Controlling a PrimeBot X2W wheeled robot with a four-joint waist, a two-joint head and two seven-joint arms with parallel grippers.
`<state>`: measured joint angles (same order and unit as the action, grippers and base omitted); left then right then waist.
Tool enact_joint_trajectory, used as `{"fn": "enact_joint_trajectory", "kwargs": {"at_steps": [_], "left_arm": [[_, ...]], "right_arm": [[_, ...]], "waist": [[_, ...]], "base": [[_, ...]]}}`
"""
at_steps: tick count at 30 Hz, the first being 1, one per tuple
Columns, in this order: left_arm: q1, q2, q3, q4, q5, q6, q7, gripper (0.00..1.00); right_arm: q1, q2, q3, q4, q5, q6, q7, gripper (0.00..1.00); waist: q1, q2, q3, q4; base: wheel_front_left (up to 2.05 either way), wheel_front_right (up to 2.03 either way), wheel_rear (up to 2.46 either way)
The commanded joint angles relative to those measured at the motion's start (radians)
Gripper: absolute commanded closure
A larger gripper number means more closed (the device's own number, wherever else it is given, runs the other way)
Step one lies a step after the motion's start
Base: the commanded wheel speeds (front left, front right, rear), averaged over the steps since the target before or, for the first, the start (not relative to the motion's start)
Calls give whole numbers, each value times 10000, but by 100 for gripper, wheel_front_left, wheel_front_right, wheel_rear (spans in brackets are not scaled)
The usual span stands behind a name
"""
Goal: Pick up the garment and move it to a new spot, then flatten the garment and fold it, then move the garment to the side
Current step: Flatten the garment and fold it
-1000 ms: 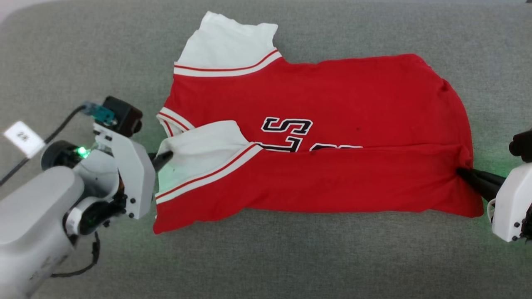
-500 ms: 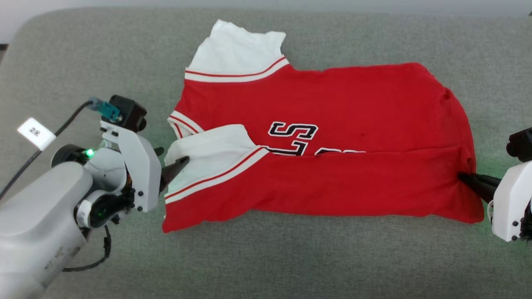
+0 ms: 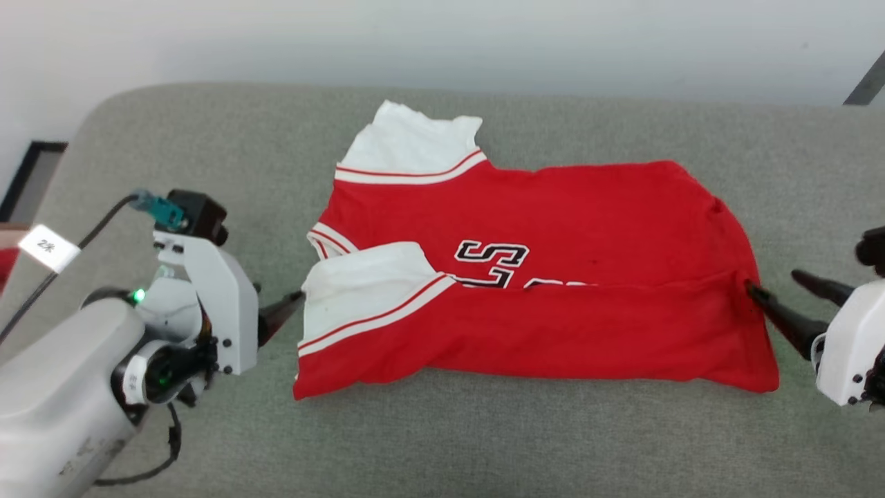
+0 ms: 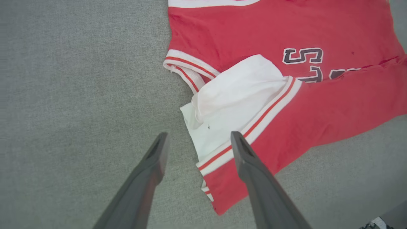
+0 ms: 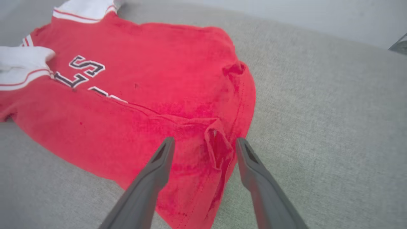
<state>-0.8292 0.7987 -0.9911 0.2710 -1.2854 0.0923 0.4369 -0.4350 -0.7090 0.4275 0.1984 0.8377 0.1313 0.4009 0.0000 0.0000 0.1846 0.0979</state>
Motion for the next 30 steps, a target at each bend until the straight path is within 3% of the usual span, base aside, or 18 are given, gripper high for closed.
{"fn": "enact_joint_trajectory", "kwargs": {"at_steps": [1, 8, 15, 23, 30], "left_arm": [[143, 27, 25, -25, -110, 71, 51, 0], [678, 302, -51, -348, -827, 899, 987, 0], [1042, 342, -152, -238, -1290, 1291, 1547, 0], [1257, 299, -264, 527, -1558, 1335, 1945, 0], [1434, -95, -177, 1400, -1966, 1242, 2113, 0]], "right_arm": [[163, 53, -81, -43, -62, -11, -71, 0], [942, 596, -1452, -935, -638, -11, -891, 0], [2131, 1418, -3187, -2301, -1591, -9, -1015, 0], [3288, 2554, -4628, -3806, -2340, -9, -304, 0], [3852, 3217, -5507, -4792, -2716, -9, 293, 0]], "waist": [[0, 0, -338, -20], [0, 0, -698, -399], [0, 0, -582, -889], [0, 0, -232, -1387], [0, 0, 66, -1527]], "base": [[0, 0, 0], [0, 0, 0], [0, 0, 0], [0, 0, 0], [0, 0, 0]]}}
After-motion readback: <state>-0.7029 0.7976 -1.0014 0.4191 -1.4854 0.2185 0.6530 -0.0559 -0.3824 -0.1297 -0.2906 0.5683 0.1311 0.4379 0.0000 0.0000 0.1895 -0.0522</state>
